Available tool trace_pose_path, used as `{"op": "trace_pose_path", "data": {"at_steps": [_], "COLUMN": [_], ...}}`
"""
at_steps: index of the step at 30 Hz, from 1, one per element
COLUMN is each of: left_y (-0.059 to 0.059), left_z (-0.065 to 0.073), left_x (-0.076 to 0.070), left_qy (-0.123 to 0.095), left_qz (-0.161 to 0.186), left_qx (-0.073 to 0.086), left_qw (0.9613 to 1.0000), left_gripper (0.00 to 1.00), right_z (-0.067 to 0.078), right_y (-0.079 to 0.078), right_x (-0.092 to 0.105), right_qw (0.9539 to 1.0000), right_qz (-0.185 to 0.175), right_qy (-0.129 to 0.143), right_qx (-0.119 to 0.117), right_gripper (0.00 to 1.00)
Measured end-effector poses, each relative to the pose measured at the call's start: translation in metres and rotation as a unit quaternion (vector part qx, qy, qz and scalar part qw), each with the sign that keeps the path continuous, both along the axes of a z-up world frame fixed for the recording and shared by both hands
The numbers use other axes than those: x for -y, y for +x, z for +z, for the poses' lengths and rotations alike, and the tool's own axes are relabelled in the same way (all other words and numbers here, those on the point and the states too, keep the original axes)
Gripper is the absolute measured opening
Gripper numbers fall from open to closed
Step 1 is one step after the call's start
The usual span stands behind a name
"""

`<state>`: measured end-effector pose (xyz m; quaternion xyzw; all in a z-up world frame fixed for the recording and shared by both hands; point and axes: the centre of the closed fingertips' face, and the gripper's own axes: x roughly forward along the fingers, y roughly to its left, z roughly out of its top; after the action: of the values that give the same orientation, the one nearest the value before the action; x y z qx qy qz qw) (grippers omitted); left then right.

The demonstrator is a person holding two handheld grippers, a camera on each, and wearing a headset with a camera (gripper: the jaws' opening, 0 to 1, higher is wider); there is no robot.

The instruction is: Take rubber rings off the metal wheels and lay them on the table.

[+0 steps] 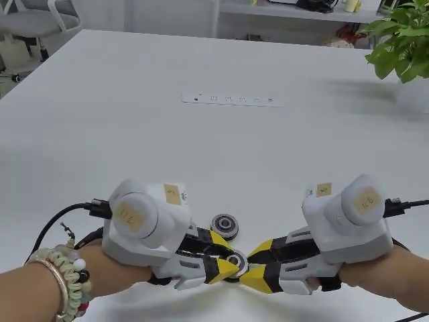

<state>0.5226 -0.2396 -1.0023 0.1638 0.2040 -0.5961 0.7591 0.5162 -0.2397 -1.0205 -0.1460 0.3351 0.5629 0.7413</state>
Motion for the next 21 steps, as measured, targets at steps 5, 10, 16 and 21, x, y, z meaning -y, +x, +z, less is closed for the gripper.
{"op": "trace_pose_path", "data": {"at_steps": [5, 10, 16, 21], "left_y": [0.0003, 0.0006, 0.0008, 0.0006], "left_z": [-0.0001, -0.0001, 0.0, 0.0002], "left_x": [0.0, -0.0002, -0.0008, -0.0009], "left_qy": [-0.001, -0.003, -0.003, -0.002], "left_qz": [0.001, 0.003, 0.004, 0.004], "left_qx": [0.0, -0.001, -0.002, 0.0], "left_qw": [1.0, 1.0, 1.0, 1.0], "left_gripper": [0.15, 0.15, 0.15, 0.15], "right_z": [-0.0005, -0.0013, -0.0012, -0.0014], "right_y": [-0.0008, 0.0016, 0.0021, 0.0035], "right_x": [0.0021, 0.0054, 0.0056, 0.0066], "right_qw": [1.0, 1.0, 0.9999, 0.9998], "right_qz": [0.0, -0.002, -0.001, -0.013], "right_qy": [-0.004, -0.01, -0.013, -0.012], "right_qx": [-0.004, 0.001, 0.005, -0.001], "right_gripper": [0.14, 0.04, 0.02, 0.0]}}
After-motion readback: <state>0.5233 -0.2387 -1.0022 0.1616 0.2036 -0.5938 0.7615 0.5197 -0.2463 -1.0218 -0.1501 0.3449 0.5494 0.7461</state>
